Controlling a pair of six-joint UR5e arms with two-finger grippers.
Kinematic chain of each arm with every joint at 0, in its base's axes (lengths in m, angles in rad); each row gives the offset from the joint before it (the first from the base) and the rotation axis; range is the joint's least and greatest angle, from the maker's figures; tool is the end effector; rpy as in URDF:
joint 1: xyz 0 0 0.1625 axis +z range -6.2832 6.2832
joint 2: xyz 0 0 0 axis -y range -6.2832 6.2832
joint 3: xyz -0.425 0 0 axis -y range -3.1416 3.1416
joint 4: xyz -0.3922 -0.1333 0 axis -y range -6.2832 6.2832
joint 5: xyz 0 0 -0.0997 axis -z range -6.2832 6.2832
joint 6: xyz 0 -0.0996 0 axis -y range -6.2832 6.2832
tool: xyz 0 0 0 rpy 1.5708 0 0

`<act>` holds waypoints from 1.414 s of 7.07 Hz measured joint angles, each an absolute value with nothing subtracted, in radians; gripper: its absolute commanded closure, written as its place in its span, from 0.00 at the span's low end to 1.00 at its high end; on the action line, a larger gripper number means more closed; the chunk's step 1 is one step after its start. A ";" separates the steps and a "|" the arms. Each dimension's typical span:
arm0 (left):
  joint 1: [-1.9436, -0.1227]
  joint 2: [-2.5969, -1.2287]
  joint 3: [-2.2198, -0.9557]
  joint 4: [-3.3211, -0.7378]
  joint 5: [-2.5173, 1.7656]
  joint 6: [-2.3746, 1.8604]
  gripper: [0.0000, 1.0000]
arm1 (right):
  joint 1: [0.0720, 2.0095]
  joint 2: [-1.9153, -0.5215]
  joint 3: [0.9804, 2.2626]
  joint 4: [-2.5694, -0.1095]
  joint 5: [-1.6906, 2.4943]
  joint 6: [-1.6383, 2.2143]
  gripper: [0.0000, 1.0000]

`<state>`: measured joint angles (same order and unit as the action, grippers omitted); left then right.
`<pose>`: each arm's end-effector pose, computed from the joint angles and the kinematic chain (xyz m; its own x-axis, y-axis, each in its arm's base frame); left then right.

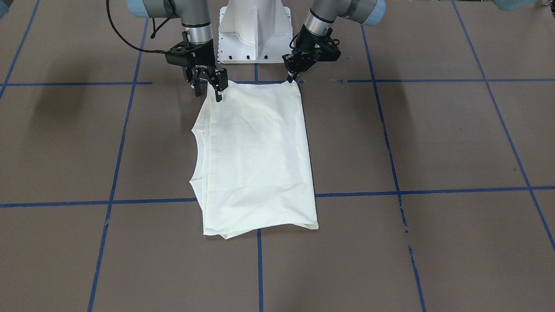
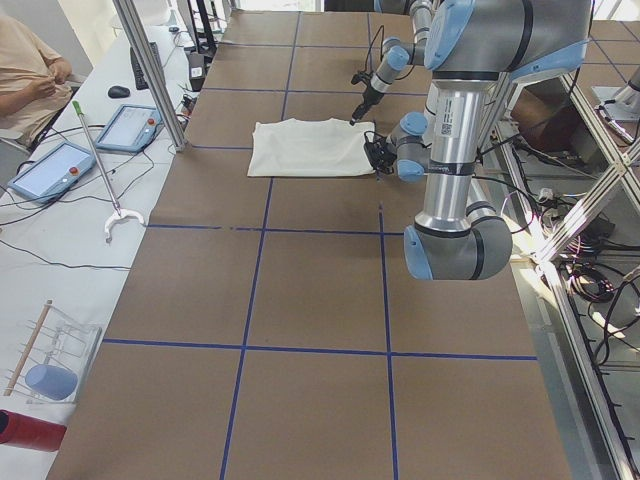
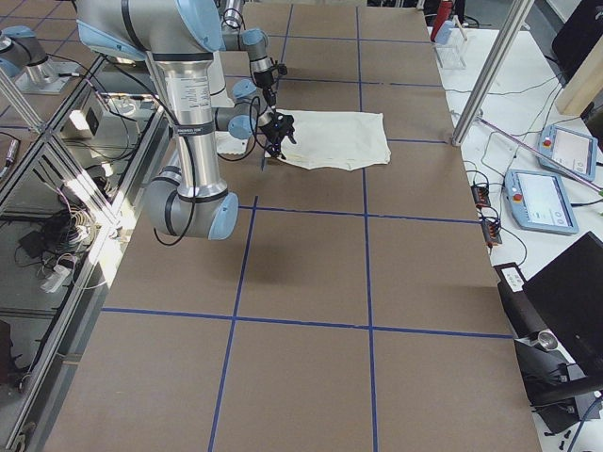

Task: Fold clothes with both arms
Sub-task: 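Move the right gripper inward to the shirt's near corner beside the collar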

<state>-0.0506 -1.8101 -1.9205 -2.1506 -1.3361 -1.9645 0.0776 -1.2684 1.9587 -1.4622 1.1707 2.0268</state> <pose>0.5464 -0.1843 0.3037 0.2600 -0.3867 -0.8848 0.3927 0.8794 -0.2690 -0.5492 -0.2153 0.3110 0.4704 0.4434 0.7630 -0.6202 0.7812 -0.0716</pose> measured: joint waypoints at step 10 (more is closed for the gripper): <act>-0.053 -1.809 -1.936 -2.150 -1.338 -1.959 1.00 | 0.059 -1.259 1.962 -1.470 1.133 2.045 1.00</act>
